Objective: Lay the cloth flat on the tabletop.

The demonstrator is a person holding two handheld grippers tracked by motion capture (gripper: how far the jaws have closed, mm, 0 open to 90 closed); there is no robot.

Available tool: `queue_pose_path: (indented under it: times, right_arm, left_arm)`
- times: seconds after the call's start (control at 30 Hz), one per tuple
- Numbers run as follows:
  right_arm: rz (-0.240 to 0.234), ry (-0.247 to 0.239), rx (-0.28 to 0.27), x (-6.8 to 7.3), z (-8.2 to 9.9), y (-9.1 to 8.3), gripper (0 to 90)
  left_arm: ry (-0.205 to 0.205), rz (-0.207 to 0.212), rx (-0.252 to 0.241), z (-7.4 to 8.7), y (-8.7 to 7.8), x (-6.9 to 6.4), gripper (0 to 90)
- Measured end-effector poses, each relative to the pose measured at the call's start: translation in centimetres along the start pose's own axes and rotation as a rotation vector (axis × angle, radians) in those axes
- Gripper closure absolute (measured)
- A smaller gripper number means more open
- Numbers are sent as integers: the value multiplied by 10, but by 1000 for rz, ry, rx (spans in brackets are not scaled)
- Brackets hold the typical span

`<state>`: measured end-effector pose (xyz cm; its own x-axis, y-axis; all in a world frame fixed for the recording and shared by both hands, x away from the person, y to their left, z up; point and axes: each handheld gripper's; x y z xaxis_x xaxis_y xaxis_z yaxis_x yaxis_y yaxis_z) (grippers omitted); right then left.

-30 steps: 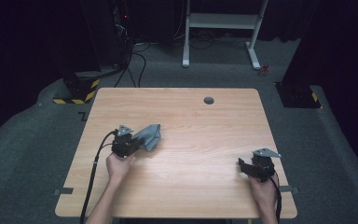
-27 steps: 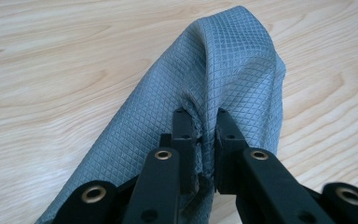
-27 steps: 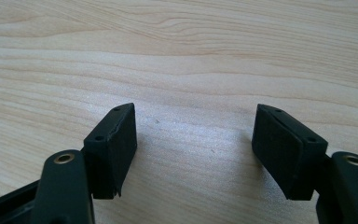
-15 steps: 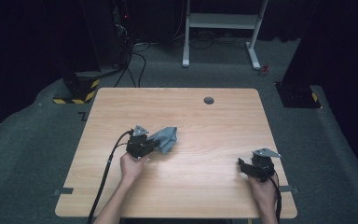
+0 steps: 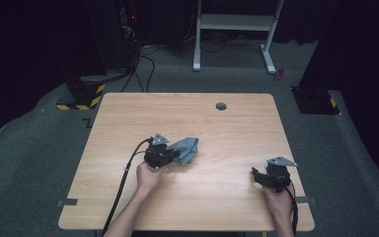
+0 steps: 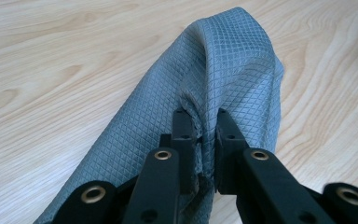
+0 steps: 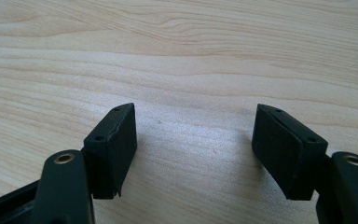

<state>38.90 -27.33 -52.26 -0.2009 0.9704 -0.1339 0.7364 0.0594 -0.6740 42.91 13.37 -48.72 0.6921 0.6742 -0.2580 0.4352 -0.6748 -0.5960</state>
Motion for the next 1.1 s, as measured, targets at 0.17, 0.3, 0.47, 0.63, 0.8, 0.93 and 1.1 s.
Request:
queue_pose_path:
  times: [0.17,0.3,0.47,0.63,0.8,0.93,1.1]
  right_arm:
    - [0,0,0,0,0,0,307]
    - [-6,-2,1,0,0,0,306]
    - [-8,-5,0,1,-1,0,306]
    - [-8,-6,-1,1,-1,0,307]
    - [-8,-7,-1,1,-1,1,306]
    - [-13,-9,-1,1,-1,1,313]
    - [-71,-25,-10,8,-2,-3,536]
  left_arm:
    - [16,42,2,-7,13,-14,811]
    - [19,78,22,-7,31,-25,808]
    - [21,121,42,-8,56,-40,806]
    - [35,115,51,-8,62,-44,768]
    - [39,113,37,-6,58,-43,659]
    - [40,110,26,-5,52,-41,656]
    - [34,130,0,-6,45,-40,736]
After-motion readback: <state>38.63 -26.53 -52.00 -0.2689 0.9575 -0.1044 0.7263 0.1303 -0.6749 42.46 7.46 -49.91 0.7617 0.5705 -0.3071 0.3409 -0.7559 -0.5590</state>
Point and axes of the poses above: each handheld gripper's, and its own axes: y roughly forward along the jaws, z roughly out of its underside, x roughly to its left, and after that the axes turned 10 degrees about z, right-handed
